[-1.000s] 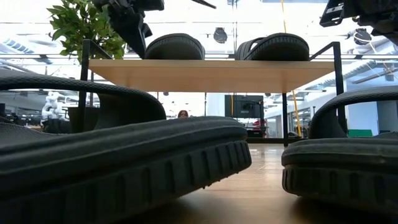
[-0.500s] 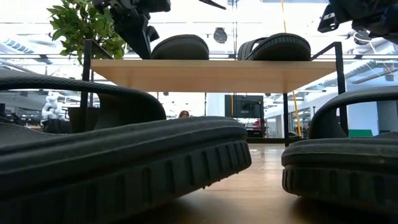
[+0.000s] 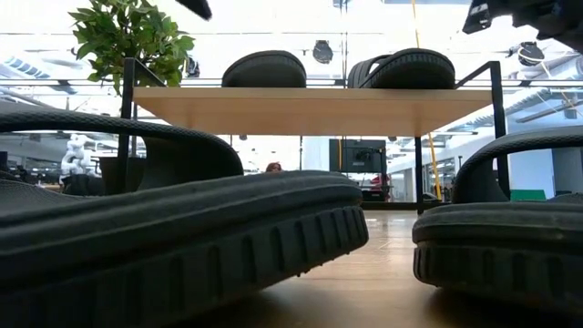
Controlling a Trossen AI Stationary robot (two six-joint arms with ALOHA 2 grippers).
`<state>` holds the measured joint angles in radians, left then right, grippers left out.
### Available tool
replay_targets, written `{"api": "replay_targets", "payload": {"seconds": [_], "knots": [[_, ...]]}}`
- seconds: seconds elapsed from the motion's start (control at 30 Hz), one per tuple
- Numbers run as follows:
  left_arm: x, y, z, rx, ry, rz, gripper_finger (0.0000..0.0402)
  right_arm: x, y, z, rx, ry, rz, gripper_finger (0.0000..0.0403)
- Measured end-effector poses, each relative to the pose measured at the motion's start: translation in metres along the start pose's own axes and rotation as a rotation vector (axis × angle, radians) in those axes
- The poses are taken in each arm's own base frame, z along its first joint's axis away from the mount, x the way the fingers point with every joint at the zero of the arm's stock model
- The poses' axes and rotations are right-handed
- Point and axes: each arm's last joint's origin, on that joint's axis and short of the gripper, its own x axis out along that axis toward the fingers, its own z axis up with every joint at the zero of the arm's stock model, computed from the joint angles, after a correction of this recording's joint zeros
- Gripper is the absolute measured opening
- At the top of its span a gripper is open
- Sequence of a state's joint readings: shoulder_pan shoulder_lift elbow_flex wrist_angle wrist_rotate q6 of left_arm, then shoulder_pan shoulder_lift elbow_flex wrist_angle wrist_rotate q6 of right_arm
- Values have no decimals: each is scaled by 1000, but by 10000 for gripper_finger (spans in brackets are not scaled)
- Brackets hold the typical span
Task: Pick and place slides into the shelf
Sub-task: Adjust the right black slide on the shelf
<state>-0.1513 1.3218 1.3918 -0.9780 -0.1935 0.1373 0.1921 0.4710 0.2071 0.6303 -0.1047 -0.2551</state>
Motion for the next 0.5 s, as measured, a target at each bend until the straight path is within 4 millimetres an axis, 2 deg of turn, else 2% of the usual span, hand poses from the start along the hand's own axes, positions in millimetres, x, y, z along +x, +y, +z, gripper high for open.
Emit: {"api": "replay_targets", "payload": {"seconds": [0.13,0.27,0.4,0.5], "knots": [[-42,-8,-10,86,-206,-11,0,15,-5,11,-9,101,19,0],[-67,-10,-27,138,-464,-39,0,30,-21,34,-30,251,-33,0],[-63,-15,-50,212,-685,-82,0,36,-44,67,-18,399,-134,0],[-46,-18,-67,231,-754,-68,0,31,-57,85,53,473,-196,0]]}}
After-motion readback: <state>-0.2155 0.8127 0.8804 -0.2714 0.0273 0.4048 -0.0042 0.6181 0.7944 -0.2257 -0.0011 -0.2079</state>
